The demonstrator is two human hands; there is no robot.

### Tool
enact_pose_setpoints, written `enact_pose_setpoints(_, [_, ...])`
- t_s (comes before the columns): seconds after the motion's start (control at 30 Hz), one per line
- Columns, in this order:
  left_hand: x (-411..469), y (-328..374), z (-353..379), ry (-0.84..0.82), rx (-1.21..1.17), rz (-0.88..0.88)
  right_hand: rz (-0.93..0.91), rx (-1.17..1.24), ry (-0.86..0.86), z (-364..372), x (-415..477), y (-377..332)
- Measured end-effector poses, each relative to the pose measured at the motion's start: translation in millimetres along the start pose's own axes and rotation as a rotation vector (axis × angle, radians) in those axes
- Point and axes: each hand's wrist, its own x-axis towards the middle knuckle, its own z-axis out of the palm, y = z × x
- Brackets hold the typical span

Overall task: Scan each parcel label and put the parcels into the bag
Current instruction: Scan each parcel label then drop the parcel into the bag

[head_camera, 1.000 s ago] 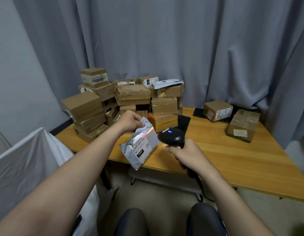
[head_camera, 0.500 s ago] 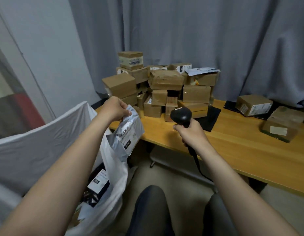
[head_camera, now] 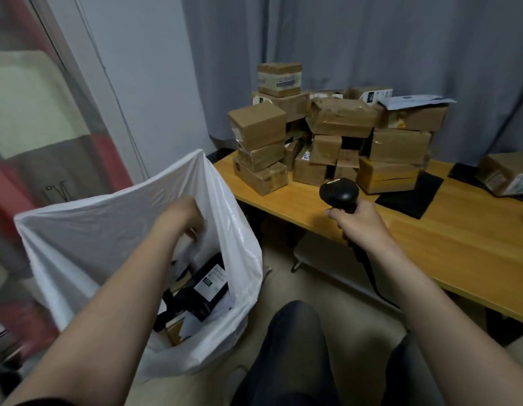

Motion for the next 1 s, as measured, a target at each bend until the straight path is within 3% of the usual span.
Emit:
enact_pose_setpoints(0.1, [4,10,31,-0.211,0.097,-0.032,0.014,0.010,0.000,-2,2,2])
enact_pose_setpoints(0.23, [12,48,55,-0.039,0.259,0.102,0.016,0.045,0.034,-18,5,9])
enact_pose_setpoints(0.37, [0,112,55,0.090,0.224,0.260,0.015,0.081,0.104,-48,4,12])
enact_pose_setpoints(0.67, [-32,296,83,0.189,0.160,0.623,0.077,0.096,0.328,-163,7,37])
enact_pose_setpoints(1.0, [-88,506,155,0.084,0.118,0.950,0.215,0.055,0.627,-325,19,97])
